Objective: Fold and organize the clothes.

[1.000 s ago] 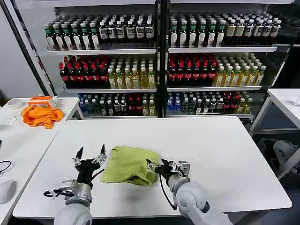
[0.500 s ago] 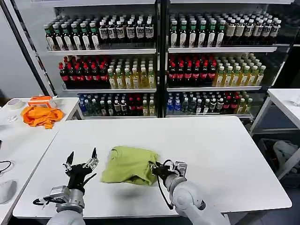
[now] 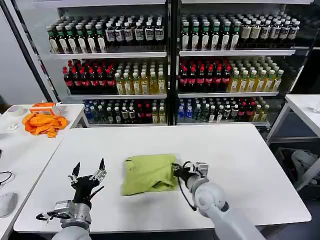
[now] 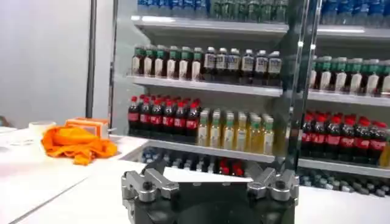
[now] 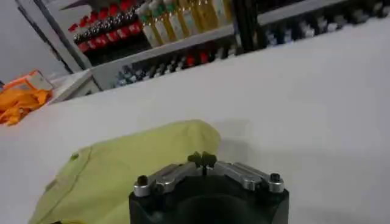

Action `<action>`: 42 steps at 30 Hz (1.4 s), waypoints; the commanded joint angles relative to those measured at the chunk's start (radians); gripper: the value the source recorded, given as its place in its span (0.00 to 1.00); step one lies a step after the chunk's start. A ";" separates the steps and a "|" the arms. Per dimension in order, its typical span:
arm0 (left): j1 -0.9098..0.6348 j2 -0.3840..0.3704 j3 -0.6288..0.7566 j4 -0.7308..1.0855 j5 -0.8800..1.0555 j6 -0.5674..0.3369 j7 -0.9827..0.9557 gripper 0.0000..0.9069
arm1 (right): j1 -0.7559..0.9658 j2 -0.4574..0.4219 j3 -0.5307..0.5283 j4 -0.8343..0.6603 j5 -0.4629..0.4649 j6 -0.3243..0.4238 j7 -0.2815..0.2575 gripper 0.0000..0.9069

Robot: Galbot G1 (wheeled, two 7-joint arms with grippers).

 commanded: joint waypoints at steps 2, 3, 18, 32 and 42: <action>-0.002 -0.008 0.012 -0.002 0.010 -0.005 0.014 1.00 | 0.038 -0.149 0.082 -0.015 -0.139 -0.037 -0.124 0.00; -0.008 -0.009 0.017 -0.007 0.009 0.006 0.015 1.00 | 0.033 -0.167 0.086 -0.010 -0.145 -0.037 -0.134 0.00; 0.010 0.021 0.052 -0.022 0.048 0.003 0.045 1.00 | -0.267 -0.186 0.269 0.178 -0.524 0.224 -0.161 1.00; 0.039 0.161 0.067 -0.123 0.000 0.083 0.119 1.00 | -0.605 -0.058 0.480 0.356 -0.696 0.481 -0.212 1.00; 0.076 0.132 0.046 -0.157 0.000 0.092 0.080 1.00 | -0.699 -0.001 0.489 0.410 -0.720 0.449 -0.220 1.00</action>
